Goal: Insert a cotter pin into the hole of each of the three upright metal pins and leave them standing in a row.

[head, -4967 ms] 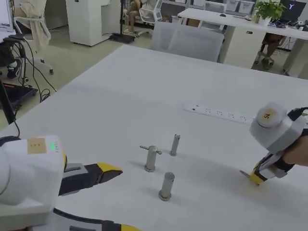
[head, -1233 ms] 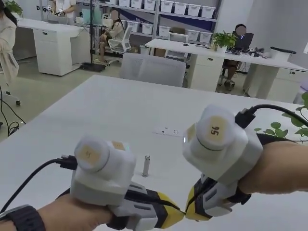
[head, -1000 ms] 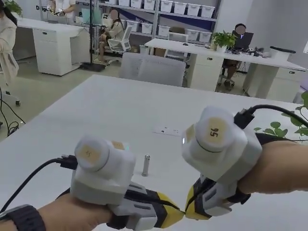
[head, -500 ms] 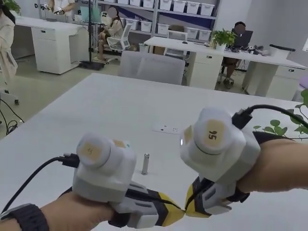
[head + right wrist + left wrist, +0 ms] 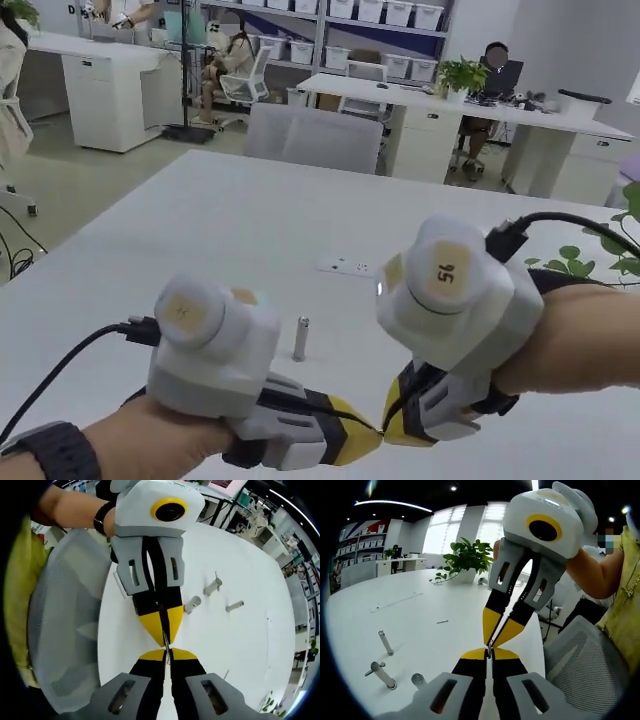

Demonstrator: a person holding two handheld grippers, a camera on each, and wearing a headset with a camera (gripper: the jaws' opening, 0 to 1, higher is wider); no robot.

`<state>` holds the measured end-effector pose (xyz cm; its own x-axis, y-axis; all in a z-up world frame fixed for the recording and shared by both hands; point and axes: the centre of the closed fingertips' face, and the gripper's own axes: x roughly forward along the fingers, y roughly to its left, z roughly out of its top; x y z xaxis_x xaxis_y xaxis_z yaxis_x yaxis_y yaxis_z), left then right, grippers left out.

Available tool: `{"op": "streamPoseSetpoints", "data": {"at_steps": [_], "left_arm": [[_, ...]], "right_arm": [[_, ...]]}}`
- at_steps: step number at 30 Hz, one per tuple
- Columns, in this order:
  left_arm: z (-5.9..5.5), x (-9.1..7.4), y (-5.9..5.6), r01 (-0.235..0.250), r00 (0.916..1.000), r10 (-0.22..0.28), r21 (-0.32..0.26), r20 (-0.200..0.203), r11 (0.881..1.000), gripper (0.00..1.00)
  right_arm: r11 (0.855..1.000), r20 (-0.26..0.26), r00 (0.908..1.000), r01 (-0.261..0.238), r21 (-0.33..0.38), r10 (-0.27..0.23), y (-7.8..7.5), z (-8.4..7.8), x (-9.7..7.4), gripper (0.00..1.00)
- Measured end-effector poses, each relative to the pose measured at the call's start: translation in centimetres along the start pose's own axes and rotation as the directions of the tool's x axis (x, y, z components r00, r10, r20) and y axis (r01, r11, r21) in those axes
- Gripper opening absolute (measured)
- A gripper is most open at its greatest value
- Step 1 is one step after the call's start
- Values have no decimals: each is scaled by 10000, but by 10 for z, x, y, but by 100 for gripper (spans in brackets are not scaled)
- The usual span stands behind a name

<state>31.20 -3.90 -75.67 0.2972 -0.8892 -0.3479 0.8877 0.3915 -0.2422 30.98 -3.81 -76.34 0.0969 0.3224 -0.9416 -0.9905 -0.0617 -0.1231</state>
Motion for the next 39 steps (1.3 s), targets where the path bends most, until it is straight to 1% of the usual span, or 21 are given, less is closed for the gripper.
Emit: {"op": "streamPoseSetpoints", "data": {"at_steps": [10, 15, 20, 24, 26, 27, 29, 30, 31, 35, 39], "left_arm": [[-2, 0, -2, 122, 9999, -122, 146, 17, 9998, 0], [-2, -1, -2, 132, 9999, -133, 173, 32, 9998, 0], [-3, -2, -2, 125, 9999, -125, 197, 9, 9997, 0], [-7, -1, -3, 214, 9997, -211, 225, -120, 9995, 0], [-8, -1, -3, 216, 9997, -213, 252, -129, 9994, 0], [-8, -1, -3, 219, 9997, -216, 259, -133, 9994, 0], [-7, -2, -4, 237, 9997, -233, 289, -111, 9993, 0], [-7, -2, -4, 255, 9996, -252, 317, -94, 9992, 0], [-7, -2, -5, 267, 9996, -264, 331, -93, 9991, 0], [-5, -4, -8, 364, 9993, -361, 584, -58, 9976, 0], [-5, -5, -14, 476, 9989, -471, 887, -78, 9949, 0]], "right_arm": [[9996, 90, 9996, -252, 146, 251, 3, 1, 1, 4], [9995, 120, 9995, -309, 94, 308, 4, 2, 1, 4], [9994, 246, 9992, -317, 140, 314, 2, 2, -3, 5], [9991, 295, 9989, -366, 209, 360, 0, -2, -8, 6], [9985, 343, 9982, -500, 208, 493, 1, -3, -9, 8], [9954, 442, 9952, -894, 343, 878, 7, -3, -9, 11], [9954, 402, 9949, -931, 233, 921, 7, -4, -9, 14], [9944, 244, 9942, -1047, 171, 1043, 10, -7, -8, 15], [9944, 204, 9943, -1047, 153, 1044, 9, -8, -8, 16], [9919, 151, 9919, -1263, 135, 1261, 9, -12, -7, 17], [9853, 143, 9858, -1678, 327, 1674, 11, -15, -6, 16]]}}
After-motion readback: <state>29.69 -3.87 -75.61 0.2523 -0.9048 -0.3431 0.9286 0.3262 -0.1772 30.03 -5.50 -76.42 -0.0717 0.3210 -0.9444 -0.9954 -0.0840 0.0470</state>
